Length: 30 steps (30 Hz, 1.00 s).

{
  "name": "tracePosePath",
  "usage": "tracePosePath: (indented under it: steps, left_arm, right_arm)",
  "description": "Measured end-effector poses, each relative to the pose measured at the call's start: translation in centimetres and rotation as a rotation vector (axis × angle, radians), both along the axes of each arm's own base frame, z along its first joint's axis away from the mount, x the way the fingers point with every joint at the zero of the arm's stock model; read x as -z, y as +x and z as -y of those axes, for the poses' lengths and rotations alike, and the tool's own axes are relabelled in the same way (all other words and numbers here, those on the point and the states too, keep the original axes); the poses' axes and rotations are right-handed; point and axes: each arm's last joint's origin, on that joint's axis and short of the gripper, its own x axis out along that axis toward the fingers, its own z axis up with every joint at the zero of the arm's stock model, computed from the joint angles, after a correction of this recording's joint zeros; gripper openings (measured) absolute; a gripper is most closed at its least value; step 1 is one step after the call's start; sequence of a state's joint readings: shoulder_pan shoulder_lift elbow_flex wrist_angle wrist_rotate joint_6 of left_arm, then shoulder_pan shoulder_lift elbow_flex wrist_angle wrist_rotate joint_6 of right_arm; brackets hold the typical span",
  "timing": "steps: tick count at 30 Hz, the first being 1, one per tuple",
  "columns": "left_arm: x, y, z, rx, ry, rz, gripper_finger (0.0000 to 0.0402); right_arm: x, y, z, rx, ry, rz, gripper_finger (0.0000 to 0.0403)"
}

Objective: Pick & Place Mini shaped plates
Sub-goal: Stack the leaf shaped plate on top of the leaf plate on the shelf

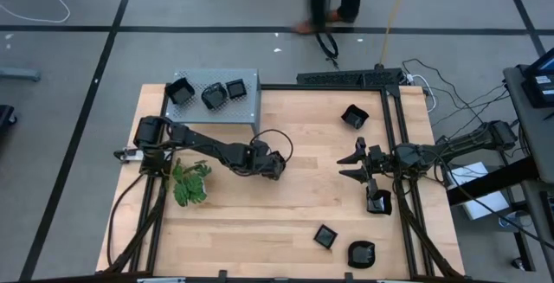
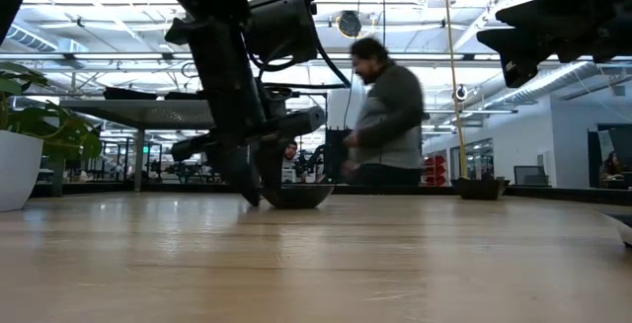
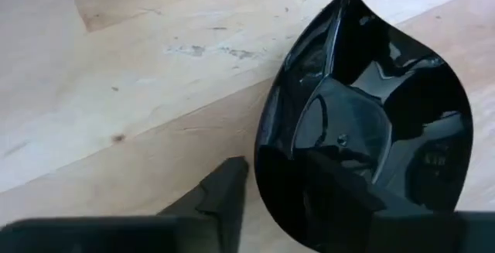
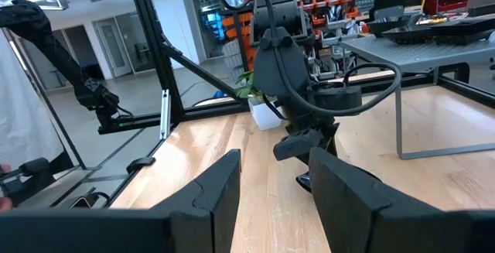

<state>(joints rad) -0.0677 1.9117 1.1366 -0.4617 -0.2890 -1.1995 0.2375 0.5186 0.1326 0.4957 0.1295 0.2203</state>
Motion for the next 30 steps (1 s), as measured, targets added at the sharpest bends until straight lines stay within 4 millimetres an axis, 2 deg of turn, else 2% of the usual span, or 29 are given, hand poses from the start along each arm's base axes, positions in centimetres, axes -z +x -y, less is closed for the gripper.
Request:
tracePosePath:
  steps: [7, 13, 17, 21, 25, 30]
  left_arm:
    - [-0.2, 0.5, 0.1, 0.06, -0.009, 0.041, 0.0016]
    - [-2.0, 0.6, 0.2, 0.112, -0.022, 0.116, 0.0012]
    - [-5.3, 0.2, -0.2, 0.137, 0.013, 0.22, 0.0006]
    - [-9.0, -0.9, -1.5, 0.135, 0.095, 0.312, 0.0008]
    - [-13.1, -3.1, -3.3, 0.081, 0.21, 0.383, 0.0005]
    - [-17.6, -7.2, -5.5, -0.018, 0.405, 0.404, 0.0008]
  right_arm:
    - [0.0, 0.0, 0.0, -0.001, 0.0, 0.0, 0.0141]
    - [0.0, 0.0, 0.0, 0.0, 0.0, 0.0, 0.0141]
    - [0.0, 0.0, 0.0, 0.0, 0.0, 0.0, 0.0141]
    - [0.0, 0.0, 0.0, 0.0, 0.0, 0.0, 0.0141]
    - [0.0, 0.0, 0.0, 0.0, 0.0, 0.0, 0.0141]
    - [0.0, 0.0, 0.0, 0.0, 0.0, 0.0, 0.0141]
